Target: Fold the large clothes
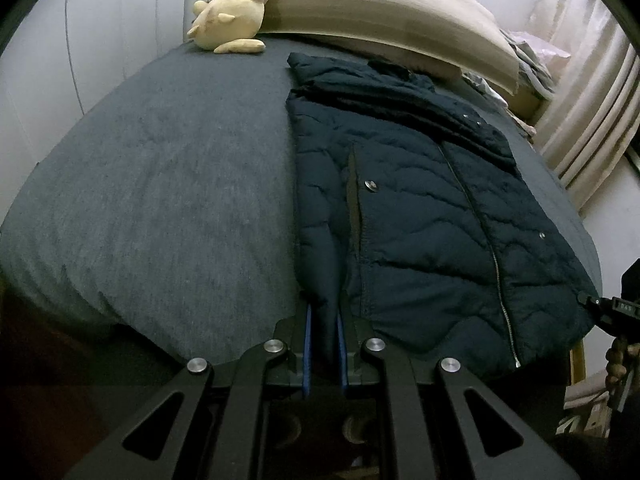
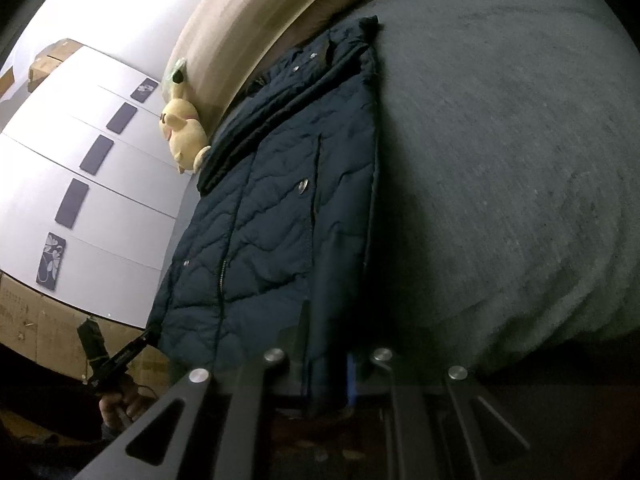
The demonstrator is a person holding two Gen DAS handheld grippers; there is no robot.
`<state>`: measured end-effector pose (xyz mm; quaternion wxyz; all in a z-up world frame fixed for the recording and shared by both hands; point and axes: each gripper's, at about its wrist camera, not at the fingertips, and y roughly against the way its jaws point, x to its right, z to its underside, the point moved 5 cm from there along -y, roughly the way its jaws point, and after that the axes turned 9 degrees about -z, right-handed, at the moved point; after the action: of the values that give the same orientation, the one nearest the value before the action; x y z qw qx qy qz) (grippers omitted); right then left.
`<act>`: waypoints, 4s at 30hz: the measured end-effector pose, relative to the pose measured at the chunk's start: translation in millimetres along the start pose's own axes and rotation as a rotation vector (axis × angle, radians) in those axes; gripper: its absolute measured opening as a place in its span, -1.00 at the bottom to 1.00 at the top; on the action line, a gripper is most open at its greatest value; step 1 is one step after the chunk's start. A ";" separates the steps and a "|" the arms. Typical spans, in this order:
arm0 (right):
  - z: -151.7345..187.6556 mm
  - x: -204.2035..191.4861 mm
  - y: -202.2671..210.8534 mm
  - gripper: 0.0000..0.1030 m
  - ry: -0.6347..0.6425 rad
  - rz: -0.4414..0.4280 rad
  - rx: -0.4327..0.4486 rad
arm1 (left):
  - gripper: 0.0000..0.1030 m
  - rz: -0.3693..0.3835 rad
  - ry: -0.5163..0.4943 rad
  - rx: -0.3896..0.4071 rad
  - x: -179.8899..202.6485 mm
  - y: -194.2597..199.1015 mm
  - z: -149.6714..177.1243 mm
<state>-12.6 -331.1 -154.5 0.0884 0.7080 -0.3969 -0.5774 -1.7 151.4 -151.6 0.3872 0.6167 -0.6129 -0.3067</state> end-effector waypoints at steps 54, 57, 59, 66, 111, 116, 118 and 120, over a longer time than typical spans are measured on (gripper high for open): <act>-38.4 -6.6 20.5 -0.75 0.011 -0.143 0.059 | -0.81 0.122 0.100 0.020 -16.3 25.9 -25.1; -47.5 -17.1 31.3 -0.75 0.027 -0.182 0.088 | -0.81 0.129 0.109 0.054 -18.1 37.2 -35.1; -54.1 -23.5 35.3 -0.75 0.041 -0.197 0.102 | -0.81 0.141 0.121 0.066 -18.6 39.1 -42.5; -84.2 -40.8 38.6 -0.76 0.048 -0.275 0.188 | -0.81 0.141 0.147 0.111 -14.0 39.8 -74.0; -89.9 -47.3 75.7 -0.76 0.076 -0.276 0.238 | -0.81 0.143 0.142 0.186 -22.3 74.4 -84.4; -96.1 -41.1 66.6 -0.76 0.063 -0.282 0.229 | -0.81 0.145 0.158 0.169 -21.7 62.5 -88.7; -100.7 -41.1 63.5 -0.76 0.062 -0.287 0.230 | -0.81 0.150 0.167 0.170 -20.7 59.2 -93.9; -105.0 -41.6 61.3 -0.76 0.063 -0.294 0.235 | -0.81 0.155 0.169 0.183 -18.9 58.5 -102.3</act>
<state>51.6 -379.4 -54.3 -0.0677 0.7817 -0.3508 -0.5112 54.1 183.5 -51.0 0.4020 0.6240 -0.6493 -0.1657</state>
